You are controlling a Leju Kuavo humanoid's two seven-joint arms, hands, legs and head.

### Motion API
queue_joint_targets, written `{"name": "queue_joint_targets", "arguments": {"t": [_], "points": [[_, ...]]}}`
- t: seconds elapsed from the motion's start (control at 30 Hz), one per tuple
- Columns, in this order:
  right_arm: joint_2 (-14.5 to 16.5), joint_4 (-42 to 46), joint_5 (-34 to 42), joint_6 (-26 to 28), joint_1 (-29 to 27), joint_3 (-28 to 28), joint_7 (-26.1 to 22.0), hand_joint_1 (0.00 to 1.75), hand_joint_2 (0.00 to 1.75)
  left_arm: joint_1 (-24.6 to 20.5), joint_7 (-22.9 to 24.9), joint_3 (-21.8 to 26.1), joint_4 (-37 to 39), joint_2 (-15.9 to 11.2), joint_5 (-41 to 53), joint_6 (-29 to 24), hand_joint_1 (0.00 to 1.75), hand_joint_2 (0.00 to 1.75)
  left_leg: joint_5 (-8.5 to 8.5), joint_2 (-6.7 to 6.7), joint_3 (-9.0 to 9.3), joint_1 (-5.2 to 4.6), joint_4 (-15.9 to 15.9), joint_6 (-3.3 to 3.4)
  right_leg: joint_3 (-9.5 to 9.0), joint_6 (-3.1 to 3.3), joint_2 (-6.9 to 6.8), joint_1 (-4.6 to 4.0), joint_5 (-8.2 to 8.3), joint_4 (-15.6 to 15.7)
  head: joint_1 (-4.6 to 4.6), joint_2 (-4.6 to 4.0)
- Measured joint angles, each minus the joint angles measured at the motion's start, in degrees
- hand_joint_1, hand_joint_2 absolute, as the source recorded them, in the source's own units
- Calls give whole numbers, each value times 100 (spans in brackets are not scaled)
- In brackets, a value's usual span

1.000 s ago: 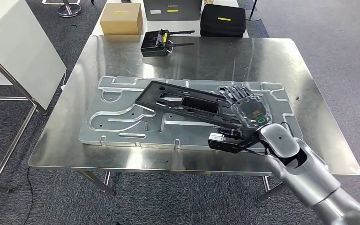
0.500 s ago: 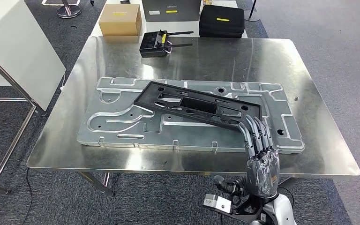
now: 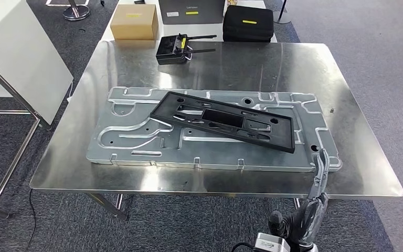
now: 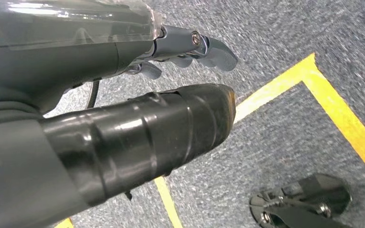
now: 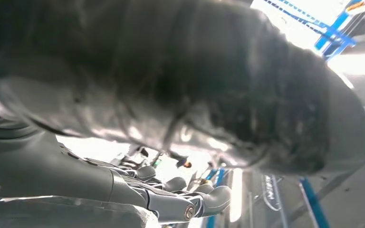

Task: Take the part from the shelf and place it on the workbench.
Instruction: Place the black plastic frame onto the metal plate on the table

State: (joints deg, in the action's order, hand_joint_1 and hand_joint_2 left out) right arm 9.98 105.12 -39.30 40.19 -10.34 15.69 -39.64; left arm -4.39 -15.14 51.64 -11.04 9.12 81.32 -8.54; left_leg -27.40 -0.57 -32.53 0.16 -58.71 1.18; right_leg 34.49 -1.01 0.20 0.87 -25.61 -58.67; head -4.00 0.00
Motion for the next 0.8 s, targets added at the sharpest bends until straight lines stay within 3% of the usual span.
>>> {"name": "queue_joint_targets", "arguments": {"t": [0.1, 0.17, 0.27, 0.3, 0.33, 0.37, 0.43, 0.5, 0.63, 0.7, 0.77, 0.8], "points": [[151, 11, -37, 0, -111, -93, -4, 0, 0, 7, 5, 7, 0, -16, 10, -16, 0, 0, 47, 8, 23, 12, 38, 59, -23, -50, 0, 5, 10, 12, -1, 0], [201, 11, -45, 0, -161, -131, -6, 0, 0, 9, 5, 7, 0, -17, 20, -27, 0, 0, 104, 26, 50, 46, 111, 114, 47, -78, -2, 3, -169, -197, -3, 0], [217, -15, -43, 0, -224, -187, -7, 0, 0, 12, 6, 7, 0, -16, 43, -38, 0, 0, 131, 47, 37, 51, 130, 147, 474, -113, -5, 14, -753, -1225, -6, 0], [217, -31, -40, 0, -246, -202, -7, 0, 0, 15, 8, 7, 0, -16, 46, -38, 0, 0, 132, 50, 29, 49, 123, 145, 576, -122, -5, 20, -846, -1493, -6, 0], [217, -46, -34, 0, -263, -215, -7, 0, 0, 17, 10, 7, 0, -16, 48, -38, 0, 0, 133, 52, 23, 48, 114, 142, 577, -127, -6, 28, -829, -1562, -5, 0], [217, -59, -22, 0, -272, -224, -7, 0, 0, 18, 12, 7, 0, -15, 49, -37, 0, 0, 133, 52, 20, 50, 101, 135, 460, -126, -8, 39, -708, -1393, -6, 0], [219, -80, 8, 0, -275, -237, -7, 0, 0, 17, 14, 7, 0, -10, 52, -36, 0, 0, 122, 48, 13, 49, 63, 98, 16, -106, -13, 52, -397, -627, -6, 0], [227, -98, 29, 0, -281, -247, -7, 0, 0, 15, 10, 7, 0, -5, 55, -37, 0, 0, 114, 41, -2, 38, 28, 21, -251, -49, -5, 28, -253, -102, -4, 0], [258, -120, 52, -1, -308, -264, -7, 0, 0, 15, 5, 7, 0, -2, 58, -40, 0, 0, 88, 38, -43, 59, -13, -133, -233, 119, 1, 3, -173, -1, -1, 0], [278, -120, 57, -2, -316, -275, -7, 0, 0, 16, 5, 7, 0, 0, 63, -39, 0, 0, -212, 39, -194, 77, -382, -172, -207, 203, -16, 18, -117, 40, 2, 0], [292, -122, 83, -2, -334, -288, -7, 0, 0, 18, 5, 7, 0, 6, 70, -38, 0, 0, -644, 40, -472, 80, -1104, -197, -147, 239, -31, 1, -83, 34, 5, 0], [293, -123, 103, -2, -347, -296, -7, 0, 0, 20, 5, 7, 0, 8, 73, -38, 0, 0, -770, 40, -569, 81, -1394, -207, -112, 244, -37, -9, -69, 23, 4, 0]]}}
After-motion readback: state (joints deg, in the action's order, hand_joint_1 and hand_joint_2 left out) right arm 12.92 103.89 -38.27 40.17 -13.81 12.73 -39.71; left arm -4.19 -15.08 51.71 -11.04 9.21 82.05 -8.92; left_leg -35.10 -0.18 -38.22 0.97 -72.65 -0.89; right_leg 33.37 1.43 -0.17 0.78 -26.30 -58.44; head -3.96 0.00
